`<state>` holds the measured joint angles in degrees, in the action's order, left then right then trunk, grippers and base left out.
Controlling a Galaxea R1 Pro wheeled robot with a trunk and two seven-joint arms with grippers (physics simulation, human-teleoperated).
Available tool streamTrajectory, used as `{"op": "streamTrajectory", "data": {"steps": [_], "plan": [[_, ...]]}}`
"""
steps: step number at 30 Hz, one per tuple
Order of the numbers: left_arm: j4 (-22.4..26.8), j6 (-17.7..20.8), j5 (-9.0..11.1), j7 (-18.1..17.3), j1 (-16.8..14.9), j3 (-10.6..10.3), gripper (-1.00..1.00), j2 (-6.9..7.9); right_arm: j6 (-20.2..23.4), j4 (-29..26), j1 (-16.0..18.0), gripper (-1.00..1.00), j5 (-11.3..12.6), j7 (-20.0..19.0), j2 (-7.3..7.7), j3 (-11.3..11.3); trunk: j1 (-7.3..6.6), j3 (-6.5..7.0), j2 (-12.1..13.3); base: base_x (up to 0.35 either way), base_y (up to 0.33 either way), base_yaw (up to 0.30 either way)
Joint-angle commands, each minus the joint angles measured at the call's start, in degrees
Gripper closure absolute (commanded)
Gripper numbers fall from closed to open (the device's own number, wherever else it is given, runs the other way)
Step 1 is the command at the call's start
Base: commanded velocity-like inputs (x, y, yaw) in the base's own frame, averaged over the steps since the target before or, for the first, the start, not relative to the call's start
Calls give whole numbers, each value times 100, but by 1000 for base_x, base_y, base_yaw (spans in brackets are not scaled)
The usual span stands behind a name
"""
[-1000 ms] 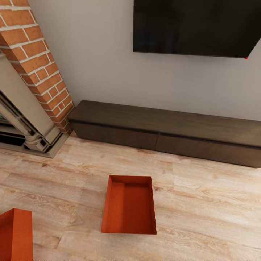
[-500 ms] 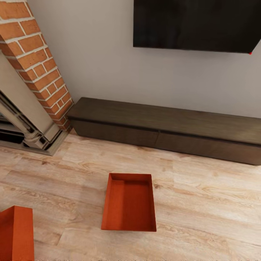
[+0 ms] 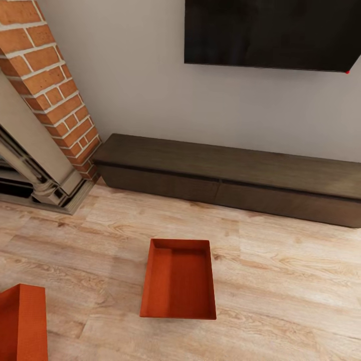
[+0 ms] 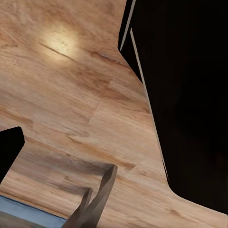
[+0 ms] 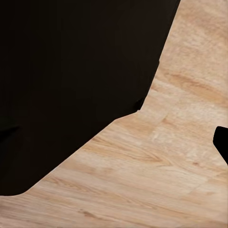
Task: Move the two storage containers from the living room to the garage. In the garage, place one container on the floor and stack the other container on top of it (either order is fine).
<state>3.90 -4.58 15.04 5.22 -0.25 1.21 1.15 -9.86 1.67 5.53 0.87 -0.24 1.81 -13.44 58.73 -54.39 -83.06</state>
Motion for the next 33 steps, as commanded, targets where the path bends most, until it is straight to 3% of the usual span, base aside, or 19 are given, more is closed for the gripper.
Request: {"op": "streamTrajectory", "data": {"steps": [1,21,25,26,30,31,33], "plan": [[-3,-17,23,6,-2,20,-100,2,-34,18,7,-100,9,-2,1,-27,0,-3,-1,0,0,0],[-1,-17,40,11,-2,35,-100,2,-43,18,10,-100,58,-14,-22,2,0,-3,-1,0,0,0],[774,131,33,11,-3,41,-100,389,-2,-190,30,-100,25,152,53,5,0,-3,-1,0,0,0],[1838,1863,59,88,-623,61,-100,1108,1067,-1356,1174,-100,237,1748,244,243,0,-3,-1,0,0,0],[1698,2095,71,198,-1452,63,-100,1071,1129,-1433,1819,-100,354,1925,237,420,0,-3,-1,0,0,0],[1644,2139,74,316,-1724,63,-100,1007,1125,-1439,1997,-100,372,1961,213,449,0,-3,-1,0,0,0],[1592,2182,67,486,-1972,61,-100,902,1110,-1446,2140,-100,384,1988,178,467,0,-3,-1,0,0,0]]}}
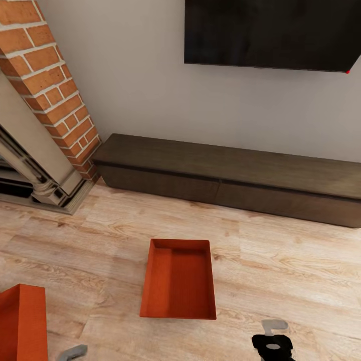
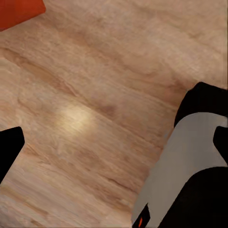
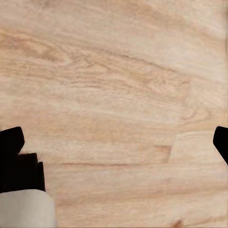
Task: Move the two storage containers from the living room to the garage. In the garage, place one container on the floor and stack the other container on top of it (either order is fine).
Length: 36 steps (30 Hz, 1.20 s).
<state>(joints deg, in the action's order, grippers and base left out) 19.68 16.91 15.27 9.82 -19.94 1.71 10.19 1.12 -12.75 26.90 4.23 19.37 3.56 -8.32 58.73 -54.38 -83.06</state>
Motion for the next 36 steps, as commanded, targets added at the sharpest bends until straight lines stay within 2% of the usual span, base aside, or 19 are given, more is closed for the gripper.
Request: {"op": "streamTrajectory", "data": {"steps": [1,2,3,5,6,7,8,9,10,11,12,13,17,21,24,36], "plan": [[-36,68,15,278,-229,4,-100,-174,-27,-13,106,-100,64,44,-54,-20,0,-4,-2,0,0,0],[-67,89,-12,525,-395,-4,-100,-355,-83,-22,174,-100,100,55,-131,9,0,-4,-2,0,0,0],[-77,95,-28,631,-459,-7,-100,-444,-117,-27,199,-100,127,59,-177,22,0,-4,-2,0,0,0],[-63,88,-91,898,-609,-19,-100,-782,-257,-37,258,-100,267,69,-447,51,0,-4,-2,0,0,0],[-59,81,-104,933,-630,-21,-100,-854,-286,-38,266,-100,294,70,-521,54,0,-4,-2,0,0,0],[-54,59,-128,984,-660,-28,-100,-983,-337,-40,278,-100,333,72,-678,59,0,-4,-2,0,0,0],[-52,45,-137,1002,-670,-32,-100,-1039,-359,-41,282,-100,346,73,-756,61,0,-4,-2,0,0,0],[-48,-4,-155,1037,-691,-45,-100,-1164,-416,-37,290,-100,369,74,-967,64,0,-4,-2,0,0,0],[-47,-22,-158,1045,-695,-52,-100,-1193,-434,-32,292,-100,374,74,-1030,65,0,-4,-2,0,0,0],[-45,-66,-162,1059,-704,-67,-100,-1246,-516,-19,294,-100,384,75,-1191,66,0,-4,-2,0,0,0],[-43,-77,-161,1061,-706,-71,-100,-1257,-563,-13,295,-100,388,73,-1237,66,0,-4,-2,0,0,0],[-26,-101,-158,1014,-710,-78,-100,-1289,-845,16,294,-100,397,34,-1356,60,0,-4,-2,0,0,0],[-12,-114,-172,819,-712,-127,-100,-1364,-1075,146,291,-100,374,3,-1356,29,0,-4,-2,0,0,0],[-19,-234,-261,584,-713,-455,-100,-1416,-1175,217,290,-100,321,-8,-1356,10,0,-4,-2,0,0,0],[-75,-528,-299,470,-713,-738,-100,-1434,-1192,191,290,-100,286,-8,-1356,-6,0,-4,-2,0,0,0],[-53,-655,-305,433,-713,-823,-100,-1424,-1026,176,290,-100,276,-3,-1356,-22,0,-4,-2,0,0,0]]}}
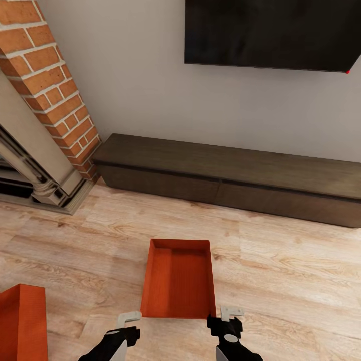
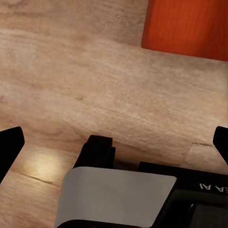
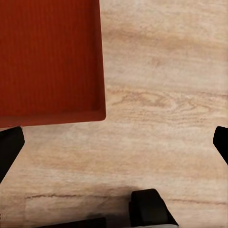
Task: Move the two storage containers from the living room to the garage. In the garage, place one container on the floor and stack the other container on top of it (either order is fine).
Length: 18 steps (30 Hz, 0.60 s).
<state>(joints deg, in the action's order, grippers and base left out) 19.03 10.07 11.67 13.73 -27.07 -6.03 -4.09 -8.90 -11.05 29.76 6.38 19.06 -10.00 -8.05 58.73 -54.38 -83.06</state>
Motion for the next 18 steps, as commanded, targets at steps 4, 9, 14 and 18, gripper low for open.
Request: {"op": "streamTrajectory", "data": {"steps": [4,9,14,18], "plan": [[9,30,55,43,0,-48,-100,4,28,6,4,-100,61,22,0,-48,0,-3,-2,0,0,0],[25,26,55,42,0,-52,-100,5,25,6,4,-100,57,15,0,-48,0,-3,-2,0,0,0],[32,23,54,42,0,-55,-100,4,28,6,4,-100,57,4,0,-48,0,-3,-2,0,0,0],[35,19,71,42,0,-40,-100,9,35,6,4,-100,57,-1,0,-54,0,-3,-2,71,0,0]]}}
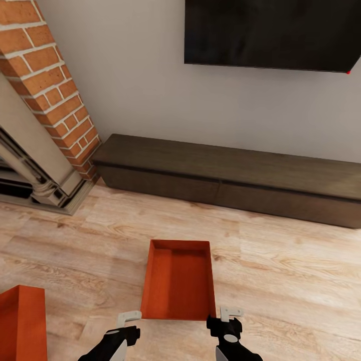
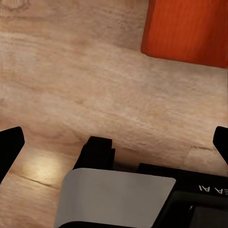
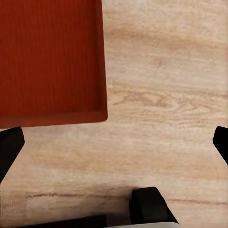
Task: Move the two storage containers from the living room to the garage. In the garage, place one container on the floor and stack the other container on top of it (either order is fine).
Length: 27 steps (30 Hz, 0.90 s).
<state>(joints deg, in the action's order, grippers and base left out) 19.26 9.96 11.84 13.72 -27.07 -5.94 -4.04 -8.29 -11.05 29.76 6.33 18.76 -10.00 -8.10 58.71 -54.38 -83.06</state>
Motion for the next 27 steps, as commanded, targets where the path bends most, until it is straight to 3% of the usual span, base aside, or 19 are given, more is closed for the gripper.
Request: {"op": "streamTrajectory", "data": {"steps": [1,12,26,27], "plan": [[14,27,59,43,0,-45,-100,7,-26,7,4,-100,61,27,0,-50,1,-3,-2,179,0,0],[17,-1,73,43,0,-51,-100,9,-24,-1,4,-100,61,14,0,-51,1,-3,-2,257,0,0],[10,-11,55,43,0,-58,-100,0,-20,-2,4,-100,61,7,0,-51,1,-3,-2,29,0,0],[7,-7,38,43,0,-65,-100,-12,-23,-2,4,-100,-25,5,0,-137,1,-3,-2,0,0,0]]}}
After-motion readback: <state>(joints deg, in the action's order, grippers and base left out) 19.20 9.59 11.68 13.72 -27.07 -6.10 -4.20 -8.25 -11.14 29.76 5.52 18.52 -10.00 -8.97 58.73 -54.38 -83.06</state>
